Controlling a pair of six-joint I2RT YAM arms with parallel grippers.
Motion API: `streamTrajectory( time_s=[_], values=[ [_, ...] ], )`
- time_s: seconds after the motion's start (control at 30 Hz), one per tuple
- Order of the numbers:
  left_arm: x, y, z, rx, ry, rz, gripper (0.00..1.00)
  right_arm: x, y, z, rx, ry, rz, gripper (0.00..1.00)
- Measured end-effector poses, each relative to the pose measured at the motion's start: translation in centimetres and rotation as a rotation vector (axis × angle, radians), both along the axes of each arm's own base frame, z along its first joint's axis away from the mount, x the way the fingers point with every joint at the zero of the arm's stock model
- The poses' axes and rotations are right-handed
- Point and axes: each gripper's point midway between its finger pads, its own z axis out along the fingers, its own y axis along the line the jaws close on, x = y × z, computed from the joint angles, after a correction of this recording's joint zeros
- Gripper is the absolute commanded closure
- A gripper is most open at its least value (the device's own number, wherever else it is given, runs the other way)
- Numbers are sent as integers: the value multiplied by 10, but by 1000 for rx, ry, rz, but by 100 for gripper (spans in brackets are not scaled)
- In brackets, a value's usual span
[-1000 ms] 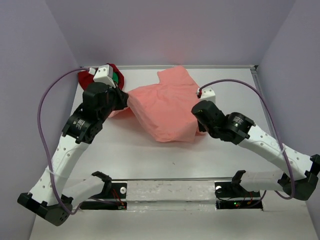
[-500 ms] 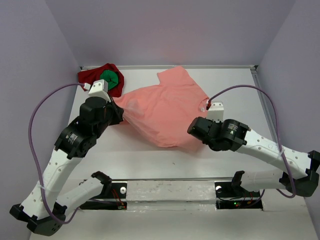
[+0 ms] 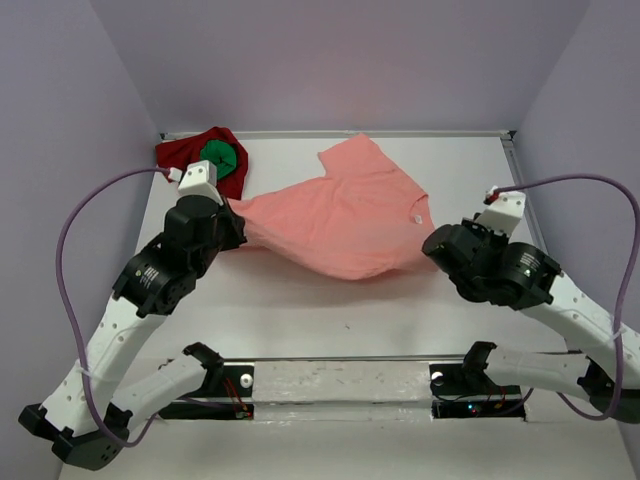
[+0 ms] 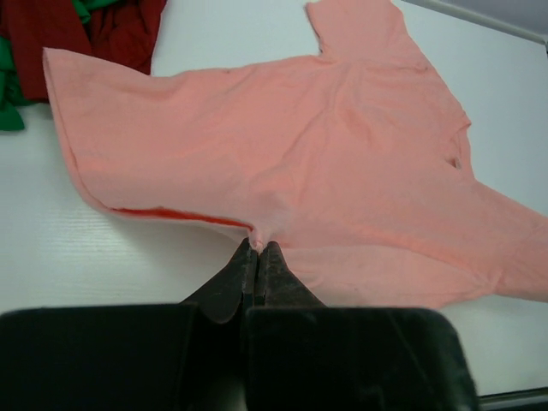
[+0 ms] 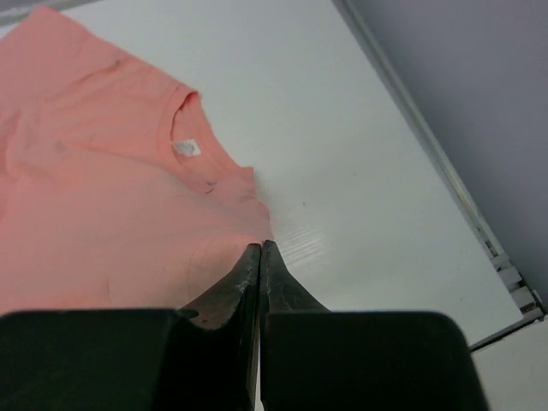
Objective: Fold and stack the t-shirts
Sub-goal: Flatten the tshirt out
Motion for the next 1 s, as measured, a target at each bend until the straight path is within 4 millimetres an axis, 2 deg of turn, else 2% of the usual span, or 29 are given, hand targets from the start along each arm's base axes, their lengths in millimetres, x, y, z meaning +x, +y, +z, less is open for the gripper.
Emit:
streamTrajectory(
  time_s=[0.13,0.23,0.4,0.53,0.67,0.83,0.9,1.0],
  values=[
    [-1,14,5,28,-39,48,100,-8,-31,25,-82,-77,-16,100],
    [3,24,14,74,-87,78,100,-11,-46,43,-148,-134,24,100],
    [19,31,32,148,-137,118,100,-11,-56,83,-210,-230,63,100],
    [27,29,39,166,-157,121,100,-6,-53,96,-280,-235,82,100],
    [25,29,40,161,-161,115,100,-4,-53,93,-340,-217,96,100],
    [14,36,43,147,-170,120,100,2,-45,80,-389,-154,118,100],
    [12,38,44,144,-172,123,100,11,-34,72,-354,-118,142,100],
    [9,39,44,143,-168,125,100,35,-15,47,-315,-35,155,100]
  ],
)
